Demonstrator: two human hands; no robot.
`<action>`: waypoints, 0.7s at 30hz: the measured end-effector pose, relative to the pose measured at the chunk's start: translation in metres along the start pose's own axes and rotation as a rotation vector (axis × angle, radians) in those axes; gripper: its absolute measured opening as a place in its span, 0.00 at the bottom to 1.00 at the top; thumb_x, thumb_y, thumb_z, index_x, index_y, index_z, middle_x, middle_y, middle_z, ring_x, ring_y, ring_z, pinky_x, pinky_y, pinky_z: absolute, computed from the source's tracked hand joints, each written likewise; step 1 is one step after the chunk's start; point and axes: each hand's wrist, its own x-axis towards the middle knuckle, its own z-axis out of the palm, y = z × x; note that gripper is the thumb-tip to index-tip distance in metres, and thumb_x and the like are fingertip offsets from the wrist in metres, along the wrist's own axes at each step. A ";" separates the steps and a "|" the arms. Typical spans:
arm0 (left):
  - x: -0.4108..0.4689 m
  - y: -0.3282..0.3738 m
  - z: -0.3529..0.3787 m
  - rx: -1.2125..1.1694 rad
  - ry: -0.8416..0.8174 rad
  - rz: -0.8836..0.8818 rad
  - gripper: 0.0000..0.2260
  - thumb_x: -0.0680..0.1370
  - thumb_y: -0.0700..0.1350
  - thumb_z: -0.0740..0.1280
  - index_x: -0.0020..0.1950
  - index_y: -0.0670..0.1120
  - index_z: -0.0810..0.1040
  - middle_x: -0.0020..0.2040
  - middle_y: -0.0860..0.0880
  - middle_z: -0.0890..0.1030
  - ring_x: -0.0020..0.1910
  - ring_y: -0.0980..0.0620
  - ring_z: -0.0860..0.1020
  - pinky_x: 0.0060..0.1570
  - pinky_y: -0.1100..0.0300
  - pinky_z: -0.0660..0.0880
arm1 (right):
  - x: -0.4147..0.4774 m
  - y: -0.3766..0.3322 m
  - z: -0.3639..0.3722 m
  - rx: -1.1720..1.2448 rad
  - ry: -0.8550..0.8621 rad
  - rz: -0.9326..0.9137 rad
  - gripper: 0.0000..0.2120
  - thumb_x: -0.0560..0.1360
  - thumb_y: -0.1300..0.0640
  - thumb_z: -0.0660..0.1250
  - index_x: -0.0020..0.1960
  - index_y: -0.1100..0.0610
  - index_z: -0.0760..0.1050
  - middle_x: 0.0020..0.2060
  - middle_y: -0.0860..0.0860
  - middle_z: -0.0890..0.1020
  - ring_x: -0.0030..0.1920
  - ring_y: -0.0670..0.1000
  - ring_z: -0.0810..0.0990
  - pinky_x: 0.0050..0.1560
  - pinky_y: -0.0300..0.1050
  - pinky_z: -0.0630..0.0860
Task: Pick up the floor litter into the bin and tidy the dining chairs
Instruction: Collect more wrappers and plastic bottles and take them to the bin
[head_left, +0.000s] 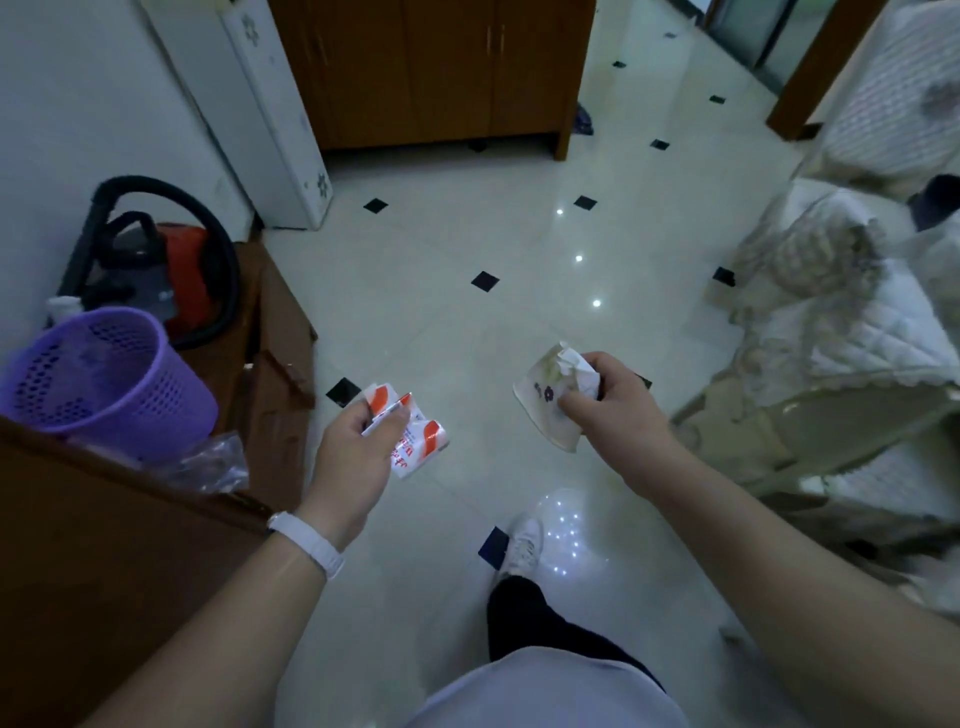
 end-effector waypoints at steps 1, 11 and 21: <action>0.018 0.006 0.006 0.006 -0.003 0.001 0.04 0.81 0.37 0.65 0.53 0.39 0.79 0.47 0.44 0.82 0.36 0.57 0.84 0.34 0.67 0.78 | 0.020 0.000 0.000 0.017 0.002 0.011 0.09 0.73 0.62 0.67 0.45 0.48 0.76 0.36 0.49 0.79 0.35 0.48 0.74 0.38 0.45 0.70; 0.197 0.097 0.071 0.071 0.054 0.076 0.08 0.80 0.40 0.67 0.56 0.39 0.81 0.50 0.43 0.84 0.41 0.53 0.85 0.40 0.62 0.79 | 0.218 -0.045 -0.022 0.070 -0.040 0.041 0.06 0.72 0.60 0.67 0.47 0.51 0.76 0.39 0.53 0.80 0.37 0.50 0.75 0.38 0.46 0.71; 0.334 0.146 0.126 0.137 -0.006 0.156 0.05 0.81 0.40 0.67 0.54 0.41 0.82 0.45 0.49 0.84 0.39 0.59 0.83 0.36 0.69 0.76 | 0.338 -0.068 -0.040 0.128 0.080 0.083 0.08 0.69 0.57 0.68 0.45 0.47 0.79 0.38 0.50 0.81 0.38 0.50 0.77 0.42 0.49 0.74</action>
